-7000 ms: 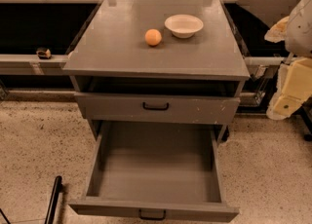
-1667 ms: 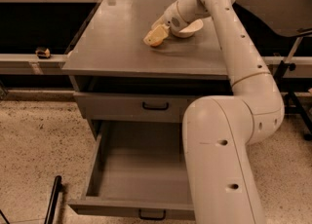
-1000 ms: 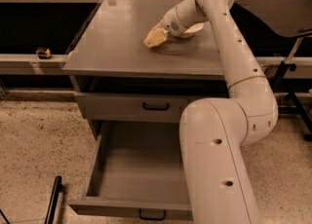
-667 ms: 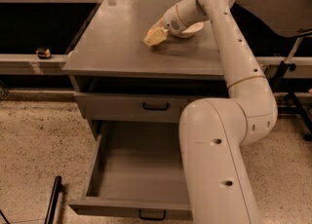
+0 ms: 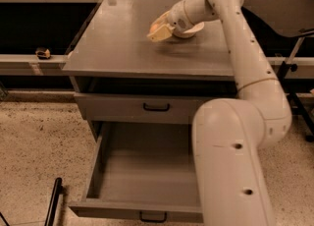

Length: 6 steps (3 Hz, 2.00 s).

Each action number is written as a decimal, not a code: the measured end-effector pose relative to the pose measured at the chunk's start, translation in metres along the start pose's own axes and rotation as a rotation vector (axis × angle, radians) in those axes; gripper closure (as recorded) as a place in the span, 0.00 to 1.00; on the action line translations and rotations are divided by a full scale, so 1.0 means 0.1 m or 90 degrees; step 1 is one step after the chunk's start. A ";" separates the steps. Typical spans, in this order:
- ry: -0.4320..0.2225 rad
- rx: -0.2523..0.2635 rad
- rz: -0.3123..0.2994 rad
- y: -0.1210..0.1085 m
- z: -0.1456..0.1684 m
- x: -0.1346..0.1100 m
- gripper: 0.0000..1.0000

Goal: Place orange into middle drawer

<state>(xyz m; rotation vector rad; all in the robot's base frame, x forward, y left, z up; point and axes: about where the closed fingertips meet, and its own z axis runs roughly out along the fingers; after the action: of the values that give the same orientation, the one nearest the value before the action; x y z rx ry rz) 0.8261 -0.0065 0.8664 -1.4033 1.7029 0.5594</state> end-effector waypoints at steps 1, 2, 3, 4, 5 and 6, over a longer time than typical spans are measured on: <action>-0.071 0.074 -0.041 -0.09 -0.47 -0.18 1.00; -0.113 0.118 -0.040 -0.09 -0.76 -0.26 1.00; -0.114 0.117 -0.039 -0.08 -0.75 -0.26 1.00; -0.089 0.080 -0.047 0.05 -0.60 -0.16 1.00; -0.102 -0.030 -0.048 0.57 -0.40 0.07 1.00; -0.128 -0.149 -0.063 1.33 -0.26 0.21 1.00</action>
Offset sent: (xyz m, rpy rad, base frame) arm -0.0058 -0.0287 0.0424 0.0823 -0.1463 -0.0413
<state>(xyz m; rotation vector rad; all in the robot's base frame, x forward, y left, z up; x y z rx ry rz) 0.6916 -0.0026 0.8411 -1.5300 1.4350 0.8365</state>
